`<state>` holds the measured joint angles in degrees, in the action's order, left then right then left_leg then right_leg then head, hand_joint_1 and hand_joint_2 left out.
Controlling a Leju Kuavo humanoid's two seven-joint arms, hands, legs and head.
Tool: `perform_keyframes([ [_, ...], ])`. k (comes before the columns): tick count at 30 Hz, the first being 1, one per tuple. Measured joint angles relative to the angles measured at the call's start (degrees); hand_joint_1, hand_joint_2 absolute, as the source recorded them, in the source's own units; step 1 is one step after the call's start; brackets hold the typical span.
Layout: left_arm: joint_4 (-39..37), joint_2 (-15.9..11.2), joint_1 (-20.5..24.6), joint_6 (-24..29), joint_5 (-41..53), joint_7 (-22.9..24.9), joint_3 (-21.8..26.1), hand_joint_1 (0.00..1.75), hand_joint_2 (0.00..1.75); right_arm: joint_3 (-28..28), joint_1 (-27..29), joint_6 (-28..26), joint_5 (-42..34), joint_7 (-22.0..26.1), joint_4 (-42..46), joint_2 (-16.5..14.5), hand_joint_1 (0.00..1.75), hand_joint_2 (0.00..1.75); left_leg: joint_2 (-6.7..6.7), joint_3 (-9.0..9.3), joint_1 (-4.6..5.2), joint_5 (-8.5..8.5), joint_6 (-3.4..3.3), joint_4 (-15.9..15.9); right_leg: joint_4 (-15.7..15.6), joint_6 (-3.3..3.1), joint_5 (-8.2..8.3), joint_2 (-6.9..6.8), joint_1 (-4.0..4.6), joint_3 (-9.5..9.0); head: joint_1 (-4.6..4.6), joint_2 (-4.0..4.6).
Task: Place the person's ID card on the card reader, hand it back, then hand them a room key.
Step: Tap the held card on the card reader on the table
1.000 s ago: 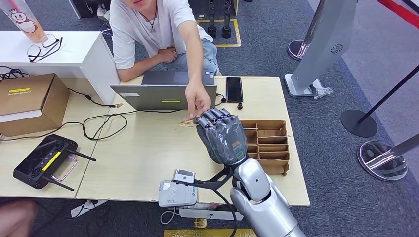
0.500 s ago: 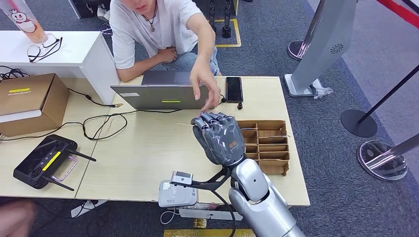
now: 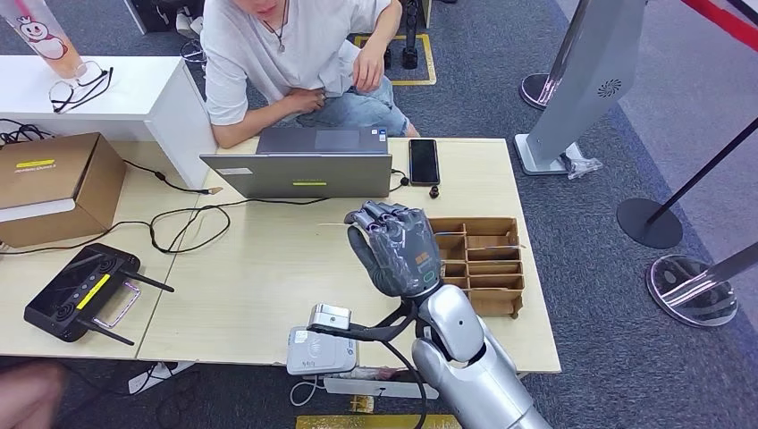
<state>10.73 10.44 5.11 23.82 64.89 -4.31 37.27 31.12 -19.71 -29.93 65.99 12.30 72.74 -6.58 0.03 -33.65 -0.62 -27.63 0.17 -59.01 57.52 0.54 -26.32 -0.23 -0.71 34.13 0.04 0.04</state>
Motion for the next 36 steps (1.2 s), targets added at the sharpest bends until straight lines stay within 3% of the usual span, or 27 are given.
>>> perform_keyframes([
  [21, 0.0, -0.1, 0.0, -0.2, 0.1, 0.1, 0.0, 0.0, 0.0, 0.0, 0.2, 9.6, -16.8, 5.5, 1.0, -0.4, 1.75, 1.75, 0.0, 0.01, 0.0, 0.0, 0.0, 0.0, 0.0, 0.0, 0.0, 0.0, 0.0, 0.01, 0.0, 0.0],
  [36, 0.0, -0.2, 0.0, -1.0, 0.7, 0.3, 0.0, 0.0, 0.0, 0.0, 1.1, 25.6, -35.6, 7.4, 3.0, -0.4, 1.75, 1.75, 0.01, 0.01, 0.0, 0.0, 0.0, 0.0, 0.0, 0.0, 0.0, 0.01, 0.0, 0.01, 0.0, 0.0],
])
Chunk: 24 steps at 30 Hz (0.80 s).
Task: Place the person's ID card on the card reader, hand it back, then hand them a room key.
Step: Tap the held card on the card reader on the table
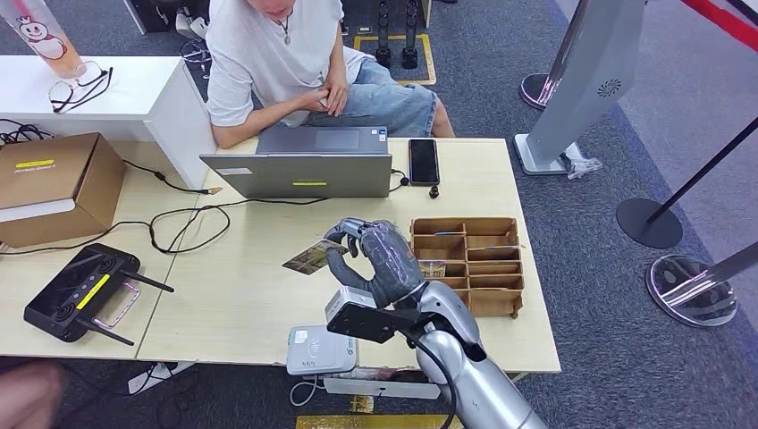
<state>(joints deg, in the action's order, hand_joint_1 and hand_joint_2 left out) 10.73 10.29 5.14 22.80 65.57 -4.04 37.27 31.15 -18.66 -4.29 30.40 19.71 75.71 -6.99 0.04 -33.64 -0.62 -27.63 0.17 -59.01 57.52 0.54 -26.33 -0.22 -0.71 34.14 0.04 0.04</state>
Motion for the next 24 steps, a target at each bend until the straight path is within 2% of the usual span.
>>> perform_keyframes([
  [9, 0.0, -0.1, 0.1, -0.5, 0.4, 0.3, 0.0, 0.0, 0.0, 0.0, 0.1, 7.6, -6.4, -1.4, 0.3, 0.0, 1.75, 1.75, 0.0, 0.01, 0.0, 0.0, 0.0, 0.0, 0.0, 0.0, 0.0, 0.0, 0.0, 0.0, 0.0, 0.0],
  [24, 0.0, -0.3, 0.2, -1.1, 1.0, 0.4, 0.0, 0.0, 0.0, 0.0, 0.2, 14.5, -10.8, -5.5, -1.3, 0.3, 1.75, 1.75, 0.0, 0.01, 0.0, 0.0, 0.0, 0.0, 0.0, 0.0, 0.0, 0.01, 0.0, 0.0, 0.0, 0.0],
])
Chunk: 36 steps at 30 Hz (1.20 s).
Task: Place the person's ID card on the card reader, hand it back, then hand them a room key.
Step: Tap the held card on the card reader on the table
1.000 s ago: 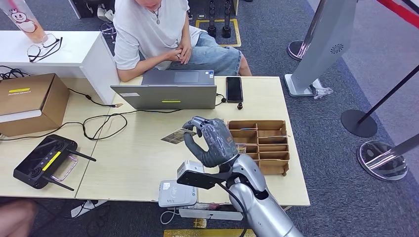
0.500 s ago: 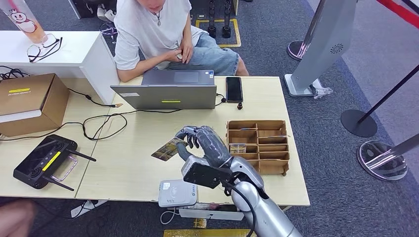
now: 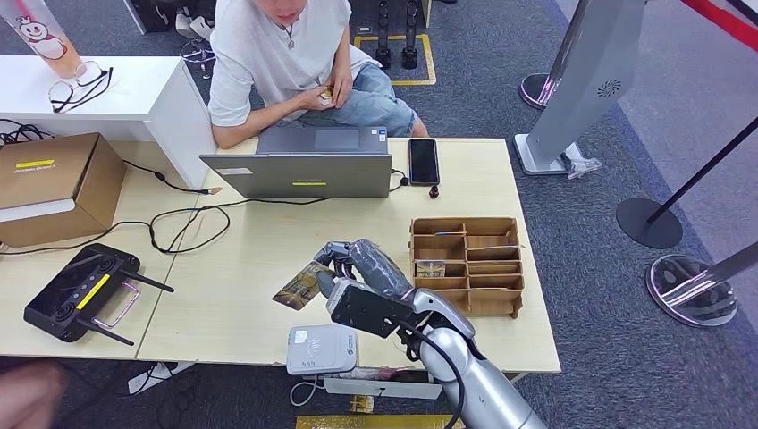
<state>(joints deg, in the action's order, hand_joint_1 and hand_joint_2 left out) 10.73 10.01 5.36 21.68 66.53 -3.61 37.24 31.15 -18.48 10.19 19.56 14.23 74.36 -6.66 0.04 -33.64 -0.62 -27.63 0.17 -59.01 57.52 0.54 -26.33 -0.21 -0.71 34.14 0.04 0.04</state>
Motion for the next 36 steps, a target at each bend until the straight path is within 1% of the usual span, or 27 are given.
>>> perform_keyframes([
  [12, 0.0, 0.0, 0.2, -0.4, 0.4, 0.2, -0.1, 0.0, 0.0, 0.1, -0.3, 7.7, -5.3, -2.6, -3.1, 0.6, 1.75, 1.75, 0.0, -0.01, 0.0, 0.0, 0.0, 0.0, 0.0, 0.0, 0.0, 0.0, 0.0, 0.0, 0.01, 0.0],
  [16, 0.0, -0.1, -0.9, 1.0, 0.5, -3.9, -0.1, 0.0, 0.0, 0.3, -0.4, 8.4, -6.2, -3.3, -4.4, 1.5, 1.75, 1.75, 0.01, -0.01, 0.0, 0.0, 0.0, 0.0, 0.0, 0.0, 0.0, 0.0, 0.0, -0.01, 0.01, 0.0],
  [18, 0.0, -0.1, -1.7, 1.7, 0.3, -5.2, -0.2, 0.0, 0.0, 0.4, -0.4, 9.0, -6.3, -3.5, -4.9, 2.1, 1.75, 1.75, 0.02, -0.01, 0.0, -0.01, 0.0, 0.0, 0.0, 0.0, 0.0, 0.01, 0.0, 0.0, 0.0, 0.0],
  [28, 0.0, -0.2, -2.6, 1.9, 0.0, -5.3, -0.2, 0.0, 0.0, 2.6, -2.0, 10.4, -5.2, -5.6, -8.6, 2.5, 1.75, 1.75, 0.0, -0.01, -0.01, 0.0, 0.01, 0.0, 0.0, 0.0, 0.0, 0.0, 0.01, 0.0, 0.0, 0.0],
  [36, 0.0, -0.2, -2.8, 2.0, -0.2, -5.1, -0.2, 0.0, 0.0, 5.4, -4.0, 10.5, -2.3, -8.1, -11.8, 2.5, 1.75, 1.75, 0.0, -0.02, -0.01, 0.0, 0.01, 0.0, 0.0, 0.0, 0.0, -0.01, 0.0, -0.01, 0.01, 0.0],
])
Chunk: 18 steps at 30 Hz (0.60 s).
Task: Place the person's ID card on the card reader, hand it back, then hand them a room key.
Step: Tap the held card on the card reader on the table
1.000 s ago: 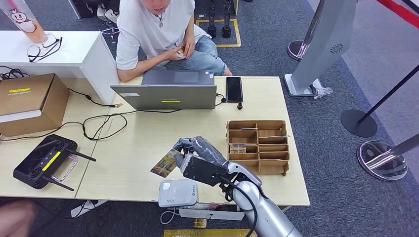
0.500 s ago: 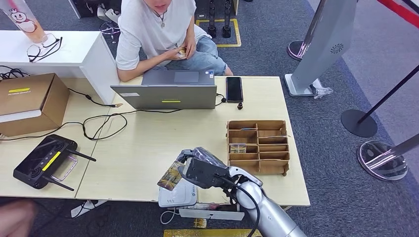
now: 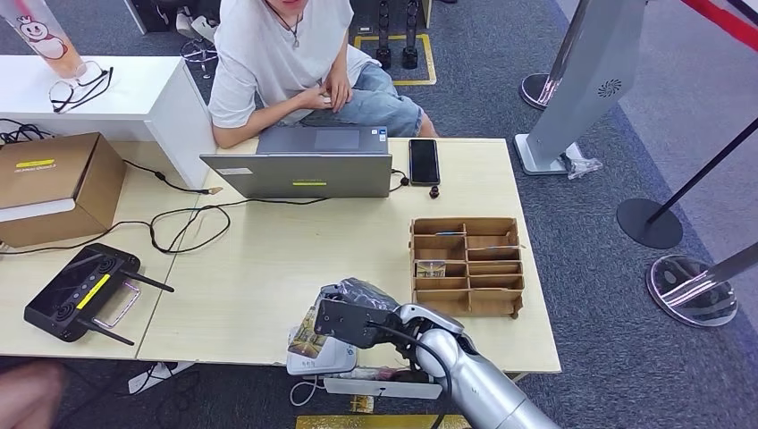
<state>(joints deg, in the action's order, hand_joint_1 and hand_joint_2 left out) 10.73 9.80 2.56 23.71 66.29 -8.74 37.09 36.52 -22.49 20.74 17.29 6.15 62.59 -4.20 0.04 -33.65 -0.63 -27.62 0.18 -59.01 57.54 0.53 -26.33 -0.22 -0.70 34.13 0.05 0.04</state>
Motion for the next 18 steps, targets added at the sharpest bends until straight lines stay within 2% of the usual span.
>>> perform_keyframes([
  [18, 0.0, 0.1, -0.2, 0.4, -0.3, 0.2, 0.0, 0.0, 0.0, 4.1, -1.9, 0.1, 3.1, -2.9, -4.0, -0.7, 1.75, 1.75, 0.0, 0.0, 0.0, 0.0, 0.0, 0.0, 0.0, 0.0, 0.0, 0.0, 0.0, 0.0, -0.01, 0.0],
])
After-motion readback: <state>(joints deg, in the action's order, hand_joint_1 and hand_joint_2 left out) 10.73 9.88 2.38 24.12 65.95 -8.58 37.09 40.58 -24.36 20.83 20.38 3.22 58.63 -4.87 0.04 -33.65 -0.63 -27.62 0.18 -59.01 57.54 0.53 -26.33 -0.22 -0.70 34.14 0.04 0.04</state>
